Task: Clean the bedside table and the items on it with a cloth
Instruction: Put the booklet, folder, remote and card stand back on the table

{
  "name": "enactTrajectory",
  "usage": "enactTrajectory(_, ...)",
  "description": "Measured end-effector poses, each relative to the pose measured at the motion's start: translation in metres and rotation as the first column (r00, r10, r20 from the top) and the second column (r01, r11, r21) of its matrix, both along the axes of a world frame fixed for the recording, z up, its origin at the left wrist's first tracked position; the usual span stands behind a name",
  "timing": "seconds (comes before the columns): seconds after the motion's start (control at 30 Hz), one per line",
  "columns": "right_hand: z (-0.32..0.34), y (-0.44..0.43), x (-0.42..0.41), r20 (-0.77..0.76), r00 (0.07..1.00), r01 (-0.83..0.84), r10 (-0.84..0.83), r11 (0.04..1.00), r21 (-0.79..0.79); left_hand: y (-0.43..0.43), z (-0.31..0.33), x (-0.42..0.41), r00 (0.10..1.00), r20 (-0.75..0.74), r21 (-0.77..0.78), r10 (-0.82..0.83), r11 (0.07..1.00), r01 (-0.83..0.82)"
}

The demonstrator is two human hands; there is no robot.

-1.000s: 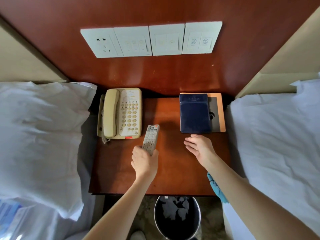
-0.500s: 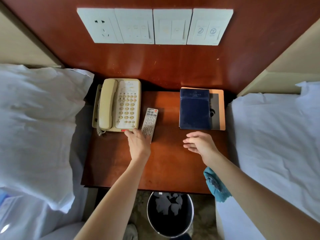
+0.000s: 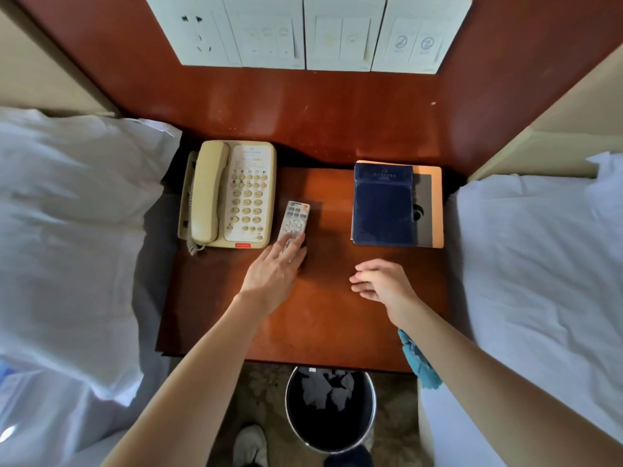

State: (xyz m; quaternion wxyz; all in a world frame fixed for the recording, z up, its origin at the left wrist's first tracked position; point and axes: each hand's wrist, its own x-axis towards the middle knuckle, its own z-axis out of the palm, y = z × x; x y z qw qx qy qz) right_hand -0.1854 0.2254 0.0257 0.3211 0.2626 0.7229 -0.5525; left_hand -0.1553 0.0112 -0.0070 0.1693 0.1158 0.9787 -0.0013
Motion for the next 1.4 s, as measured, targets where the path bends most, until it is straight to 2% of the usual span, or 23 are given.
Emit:
enactTrajectory(0.2,-0.004,0.005,-0.002,0.021,1.000,-0.010,0.009,0.999,0.040,-0.004,0.009,-0.024,0.998,0.063,-0.128,0.027,0.992,-0.019)
enactTrajectory(0.33,-0.006,0.007,0.000,0.031,0.999,-0.011,0.009,0.998,0.062,-0.002,0.013,-0.032,0.999,0.038,-0.241,-0.007,0.970,0.016)
enactTrajectory(0.57,-0.001,0.005,0.009,0.006,0.999,-0.038,0.037,0.999,0.039,-0.004,0.019,-0.015,0.999,-0.023,-0.034,0.023,0.999,-0.024)
enactTrajectory(0.7,0.011,-0.004,0.017,-0.017,0.999,-0.044,0.045,0.999,0.030,-0.007,0.035,0.006,0.982,-0.051,0.205,0.181,0.964,-0.168)
enactTrajectory(0.8,0.023,-0.017,0.025,-0.029,0.998,-0.059,0.060,0.997,0.040,-0.013,0.046,0.034,0.933,-0.055,0.407,0.355,0.861,-0.304)
enactTrajectory(0.9,0.035,-0.036,0.036,-0.040,0.996,-0.082,0.084,0.996,0.044,-0.021,0.056,0.069,0.808,0.108,0.610,0.580,0.603,-0.514)
enactTrajectory(1.1,0.056,-0.092,0.072,-0.046,0.985,-0.165,0.166,0.986,0.011,-0.061,0.077,0.138,0.607,0.356,0.717,0.710,0.209,-0.665)
enactTrajectory(1.27,0.063,-0.153,0.117,-0.058,0.955,-0.292,0.291,0.956,-0.010,-0.130,0.089,0.205,0.504,0.403,0.670,0.764,0.129,-0.731)
enactTrajectory(1.4,0.060,-0.210,0.156,-0.049,0.927,-0.374,0.373,0.927,-0.028,-0.189,0.095,0.259,0.415,0.337,0.640,0.845,0.118,-0.759)
